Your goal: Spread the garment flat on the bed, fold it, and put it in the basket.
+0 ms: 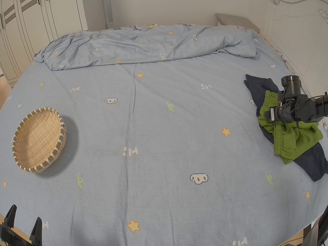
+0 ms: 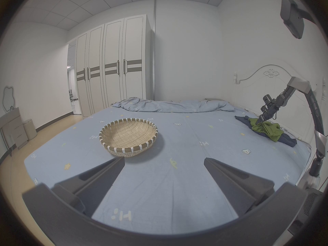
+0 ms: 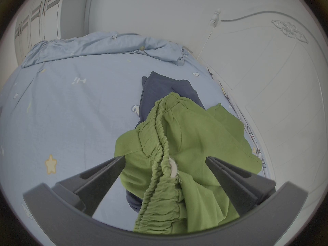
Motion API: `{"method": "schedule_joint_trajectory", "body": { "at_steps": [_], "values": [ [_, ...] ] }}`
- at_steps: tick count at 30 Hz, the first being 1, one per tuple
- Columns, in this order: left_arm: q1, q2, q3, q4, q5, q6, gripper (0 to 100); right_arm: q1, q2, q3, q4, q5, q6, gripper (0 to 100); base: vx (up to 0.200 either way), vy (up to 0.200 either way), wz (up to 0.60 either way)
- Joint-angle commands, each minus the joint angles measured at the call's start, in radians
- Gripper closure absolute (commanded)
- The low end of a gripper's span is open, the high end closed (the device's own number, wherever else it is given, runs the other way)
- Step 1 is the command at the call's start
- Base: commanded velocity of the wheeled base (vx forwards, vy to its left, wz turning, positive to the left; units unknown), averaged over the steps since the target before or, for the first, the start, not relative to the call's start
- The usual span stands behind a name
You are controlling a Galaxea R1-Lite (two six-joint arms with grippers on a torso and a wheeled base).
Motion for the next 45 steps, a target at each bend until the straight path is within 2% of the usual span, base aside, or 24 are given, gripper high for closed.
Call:
{"method": "schedule_joint_trajectory", "body": {
  "at_steps": [1,2,3,20,23,25,26,27,28,29,30,31,32,33,35,42,45],
  "values": [
    [0.0,-0.015,0.016,0.0,-0.001,0.0,0,-0.002,0.015,-0.008,0.001,0.001,0.0,0,0.0,0.0,0.0],
    [0.0,-0.015,0.016,0.0,0.001,-0.001,0,-0.002,0.014,-0.01,-0.001,0.001,0.0,0,0.0,0.0,0.0],
    [0.0,-0.015,0.016,0.0,0.001,-0.001,0,-0.002,0.014,-0.01,-0.001,0.001,0.0,100,0.0,0.0,0.0],
    [0.0,-0.015,0.016,0.0,0.001,-0.001,0,-0.001,0.021,-0.091,0.016,0.005,0.006,100,0.0,0.0,0.0],
    [0.0,-0.015,0.016,0.0,-0.001,-0.001,0,0.01,0.012,-0.179,0.132,0.011,0.049,100,0.0,0.0,0.0],
    [0.0,-0.015,0.016,0.0,0.001,-0.001,0,0.021,0.0,-0.26,0.254,0.03,0.128,100,0.0,0.0,0.0],
    [0.0,-0.015,0.016,0.0,0.001,-0.001,0,0.021,0.0,-0.26,0.254,0.03,0.128,100,0.0,0.0,0.0],
    [0.0,-0.015,0.016,0.0,0.001,-0.001,0,0.036,-0.02,-0.317,0.349,0.077,0.179,100,0.0,0.0,0.0],
    [0.0,-0.015,0.016,0.0,0.001,-0.001,0,0.036,-0.02,-0.317,0.349,0.077,0.179,100,0.0,0.0,0.0],
    [0.0,-0.015,0.016,0.0,0.001,-0.001,0,0.048,-0.037,-0.357,0.422,0.134,0.216,100,0.0,0.0,0.0],
    [0.0,-0.015,0.016,0.0,0.001,0.0,0,0.067,-0.057,-0.395,0.514,0.218,0.265,100,0.0,0.0,0.0],
    [0.0,-0.015,0.016,0.0,0.001,-0.001,0,0.084,-0.066,-0.41,0.554,0.264,0.285,100,0.0,0.0,0.0],
    [0.0,-0.015,0.016,0.0,0.001,-0.001,0,0.084,-0.066,-0.41,0.554,0.264,0.285,100,0.0,0.0,0.0],
    [0.0,-0.015,0.016,0.0,0.001,-0.001,0,0.114,-0.077,-0.421,0.6,0.327,0.31,100,0.0,0.0,0.0],
    [0.0,-0.015,0.016,0.0,0.001,-0.001,0,0.159,-0.081,-0.42,0.616,0.376,0.337,100,0.0,0.0,0.0],
    [0.0,-0.015,0.016,0.0,0.001,-0.001,0,0.283,-0.078,-0.484,0.611,0.386,0.423,100,0.0,0.0,0.0],
    [0.0,-0.015,0.016,0.0,0.001,-0.001,0,0.38,-0.078,-0.542,0.61,0.384,0.477,100,0.0,0.0,0.0]
  ]
}}
